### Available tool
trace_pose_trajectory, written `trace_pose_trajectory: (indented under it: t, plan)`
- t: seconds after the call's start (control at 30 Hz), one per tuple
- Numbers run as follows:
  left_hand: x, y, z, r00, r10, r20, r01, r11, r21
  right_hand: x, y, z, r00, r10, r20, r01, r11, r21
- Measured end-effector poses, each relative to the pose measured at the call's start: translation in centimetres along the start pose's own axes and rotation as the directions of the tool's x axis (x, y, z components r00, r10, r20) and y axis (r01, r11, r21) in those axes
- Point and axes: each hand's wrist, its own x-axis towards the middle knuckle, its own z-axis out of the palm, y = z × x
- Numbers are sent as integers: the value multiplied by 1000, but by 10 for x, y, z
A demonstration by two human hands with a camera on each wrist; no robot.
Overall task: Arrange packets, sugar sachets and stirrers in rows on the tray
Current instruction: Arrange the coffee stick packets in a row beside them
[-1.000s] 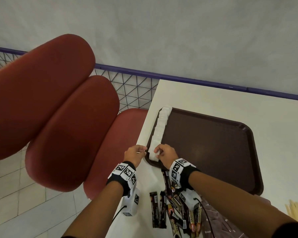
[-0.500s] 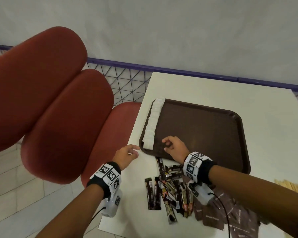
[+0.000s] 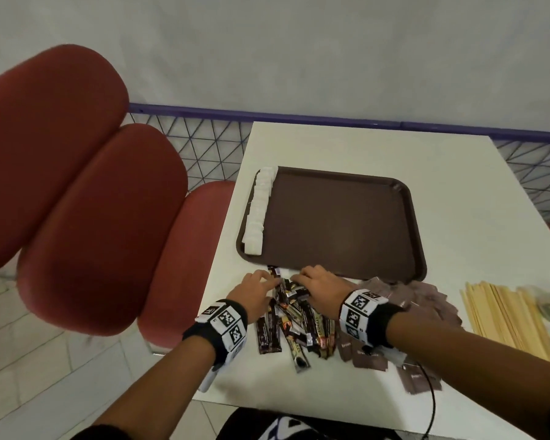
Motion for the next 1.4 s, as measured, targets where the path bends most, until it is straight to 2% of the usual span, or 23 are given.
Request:
trace_pose_trajectory:
  t: [0.17, 0.33, 0.43, 0.5, 0.57, 0.63, 0.73, 0.87, 0.97, 1.07, 1.13, 1.27, 1.4]
  plan:
    - [-9, 1, 6, 1000, -6, -9, 6, 998, -69, 10, -10, 9, 999, -3, -49, -6, 982, -187]
    - [-20, -1, 1, 999, -39, -23, 34, 982, -188, 14, -15, 7, 999, -21, -40, 12, 975, -223]
    - [-27, -3, -4, 997, -46, -58, 31, 970, -243, 14, -17, 3, 999, -20, -26, 15, 987, -162]
    - [-32, -6, -6, 995, -60, -79, 35, 958, -284, 12, -18, 0, 998, -17, -59, 12, 996, -83]
    - [-38, -11, -7, 990, -94, -105, 56, 945, -323, 8, -21, -2, 996, 1, -89, 0, 1000, 13]
    - [-43, -18, -6, 984, -147, -102, 103, 932, -348, 3, -25, -3, 998, 29, -59, -24, 995, 94]
    - [-49, -25, -3, 977, -215, 0, 201, 914, -352, -2, -33, -1, 997, 76, 15, -77, 991, 105]
    - [-53, -23, 1, 959, -249, 138, 284, 875, -393, -11, -36, -7, 988, 107, -109, -88, 982, 166]
    - [-52, -18, 4, 955, -238, 175, 291, 862, -415, -25, -28, -12, 981, 164, -101, -141, 969, 203]
    - [-51, -12, 1, 959, -211, 190, 273, 871, -409, -40, -21, -8, 975, 215, 49, -218, 973, 79]
    - [-48, -8, -1, 961, -185, 206, 253, 890, -379, -44, -21, -1, 968, 231, 101, -236, 971, 42]
    - [-39, 1, 1, 969, -150, 196, 205, 932, -299, -38, -28, 11, 973, 220, 63, -229, 952, 202]
    - [-33, 7, 1, 973, -167, 162, 213, 920, -330, -33, -31, 11, 989, 145, -35, -123, 925, 361]
